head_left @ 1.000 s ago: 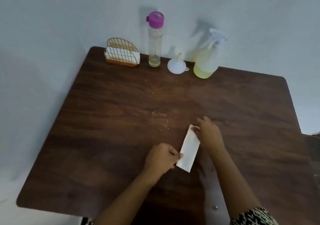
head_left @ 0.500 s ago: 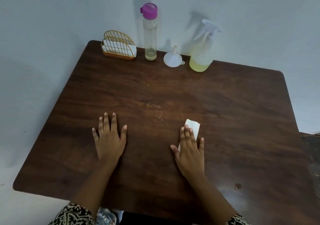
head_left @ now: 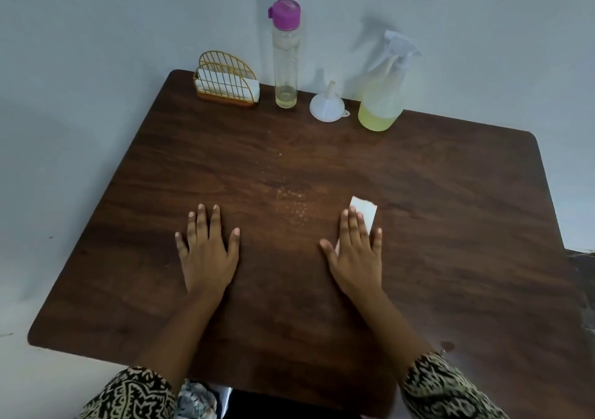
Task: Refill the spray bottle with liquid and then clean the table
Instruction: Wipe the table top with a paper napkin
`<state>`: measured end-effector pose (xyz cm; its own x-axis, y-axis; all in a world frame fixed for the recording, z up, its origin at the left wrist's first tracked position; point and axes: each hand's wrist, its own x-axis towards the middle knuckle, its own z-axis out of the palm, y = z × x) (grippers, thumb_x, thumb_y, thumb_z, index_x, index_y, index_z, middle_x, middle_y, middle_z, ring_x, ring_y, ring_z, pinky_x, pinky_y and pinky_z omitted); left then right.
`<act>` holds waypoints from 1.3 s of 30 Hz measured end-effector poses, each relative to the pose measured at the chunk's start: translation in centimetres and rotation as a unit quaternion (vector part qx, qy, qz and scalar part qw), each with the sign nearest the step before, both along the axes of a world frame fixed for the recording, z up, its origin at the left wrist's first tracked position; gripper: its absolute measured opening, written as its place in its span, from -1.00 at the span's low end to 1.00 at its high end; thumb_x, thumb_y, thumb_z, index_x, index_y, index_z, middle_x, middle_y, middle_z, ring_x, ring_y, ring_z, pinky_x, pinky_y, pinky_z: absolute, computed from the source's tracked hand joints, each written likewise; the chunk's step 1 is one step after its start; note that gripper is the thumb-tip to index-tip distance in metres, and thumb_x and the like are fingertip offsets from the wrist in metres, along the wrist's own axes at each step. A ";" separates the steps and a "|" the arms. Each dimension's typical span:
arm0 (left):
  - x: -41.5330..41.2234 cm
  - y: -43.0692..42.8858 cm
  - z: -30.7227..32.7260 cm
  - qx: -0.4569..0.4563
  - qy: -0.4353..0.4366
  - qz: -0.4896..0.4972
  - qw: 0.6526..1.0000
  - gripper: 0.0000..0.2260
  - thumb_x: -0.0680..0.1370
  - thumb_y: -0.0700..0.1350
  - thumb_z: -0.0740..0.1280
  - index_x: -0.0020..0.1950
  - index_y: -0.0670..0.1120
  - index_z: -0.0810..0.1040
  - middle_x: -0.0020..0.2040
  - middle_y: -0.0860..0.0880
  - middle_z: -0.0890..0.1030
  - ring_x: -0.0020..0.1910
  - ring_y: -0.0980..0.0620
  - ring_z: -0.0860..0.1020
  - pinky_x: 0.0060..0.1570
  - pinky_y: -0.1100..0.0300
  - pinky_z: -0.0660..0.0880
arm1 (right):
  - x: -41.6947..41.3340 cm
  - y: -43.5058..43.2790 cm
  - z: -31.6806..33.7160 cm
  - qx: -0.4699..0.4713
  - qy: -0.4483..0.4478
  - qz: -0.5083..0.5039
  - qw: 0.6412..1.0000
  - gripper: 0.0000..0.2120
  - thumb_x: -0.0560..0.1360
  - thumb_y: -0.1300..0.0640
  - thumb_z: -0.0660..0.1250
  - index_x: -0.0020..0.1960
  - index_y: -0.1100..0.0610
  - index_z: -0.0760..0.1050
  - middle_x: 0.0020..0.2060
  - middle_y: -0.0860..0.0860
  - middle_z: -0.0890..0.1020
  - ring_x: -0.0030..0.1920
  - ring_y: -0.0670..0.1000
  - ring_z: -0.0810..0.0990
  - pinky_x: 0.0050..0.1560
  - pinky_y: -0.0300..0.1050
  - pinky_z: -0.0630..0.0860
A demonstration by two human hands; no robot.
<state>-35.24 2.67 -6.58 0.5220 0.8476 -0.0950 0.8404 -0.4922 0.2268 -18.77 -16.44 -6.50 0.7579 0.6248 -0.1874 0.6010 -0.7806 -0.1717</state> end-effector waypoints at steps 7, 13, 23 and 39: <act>-0.1 0.0 0.1 0.000 -0.007 0.000 1.000 -0.45 0.61 0.16 0.08 0.55 -0.03 0.12 0.57 -0.09 0.11 0.55 -0.06 0.02 0.46 -0.17 -0.04 | -3.3 2.8 0.2 -0.008 0.007 0.185 0.983 -0.33 0.55 -0.28 -0.16 0.54 0.03 -0.13 0.54 -0.06 -0.07 0.51 -0.09 -0.18 0.43 0.05 -0.40; -0.1 0.1 0.0 0.003 -0.012 -0.001 1.000 -0.45 0.60 0.16 0.09 0.54 -0.03 0.15 0.56 -0.09 0.14 0.55 -0.06 0.05 0.46 -0.16 -0.01 | 1.9 1.1 -0.4 -0.008 0.004 -0.015 1.000 -0.33 0.50 -0.30 -0.30 0.54 -0.05 -0.22 0.53 -0.05 -0.17 0.53 -0.02 -0.19 0.43 0.17 -0.30; 1.5 3.5 0.4 0.021 -0.004 0.012 1.000 -0.51 0.59 0.11 0.16 0.48 -0.05 0.27 0.47 -0.16 0.30 0.46 -0.15 0.22 0.34 -0.25 0.17 | -1.4 3.4 -0.7 0.029 -0.020 0.082 0.996 -0.23 0.49 -0.35 -0.35 0.55 0.07 -0.12 0.54 -0.05 -0.11 0.52 -0.07 -0.18 0.43 0.06 -0.36; 1.6 4.1 -0.2 -0.006 -0.011 0.047 0.999 -0.47 0.63 0.12 0.02 0.56 -0.05 0.08 0.57 -0.07 0.09 0.56 -0.04 0.00 0.47 -0.16 -0.07 | 2.7 8.6 0.0 -0.010 0.000 0.030 0.999 -0.24 0.49 -0.35 -0.31 0.54 0.07 -0.22 0.54 -0.03 -0.13 0.51 -0.09 -0.23 0.40 0.10 -0.40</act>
